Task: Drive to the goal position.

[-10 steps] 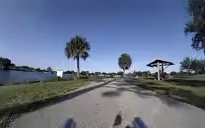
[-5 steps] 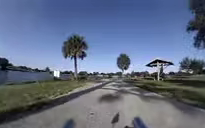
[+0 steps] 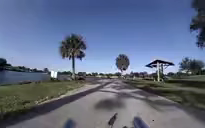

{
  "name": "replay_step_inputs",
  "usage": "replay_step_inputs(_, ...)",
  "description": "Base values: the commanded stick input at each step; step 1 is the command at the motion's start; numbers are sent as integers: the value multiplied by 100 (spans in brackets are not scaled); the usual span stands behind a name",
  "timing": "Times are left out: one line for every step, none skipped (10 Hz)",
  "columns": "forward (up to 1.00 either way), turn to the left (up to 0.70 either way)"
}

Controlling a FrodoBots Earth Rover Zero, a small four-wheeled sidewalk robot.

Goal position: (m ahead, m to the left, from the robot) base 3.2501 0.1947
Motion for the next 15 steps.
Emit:
replay_step_inputs(85, 0)
replay_step_inputs(85, 0)
replay_step_inputs(85, 0)
replay_step_inputs(85, 0)
replay_step_inputs(85, 0)
replay_step_inputs(85, 0)
replay_step_inputs(85, 0)
replay_step_inputs(85, 0)
replay_step_inputs(85, 0)
replay_step_inputs(85, 0)
replay_step_inputs(85, 0)
replay_step_inputs(85, 0)
replay_step_inputs(85, 0)
replay_step_inputs(85, 0)
replay_step_inputs(85, 0)
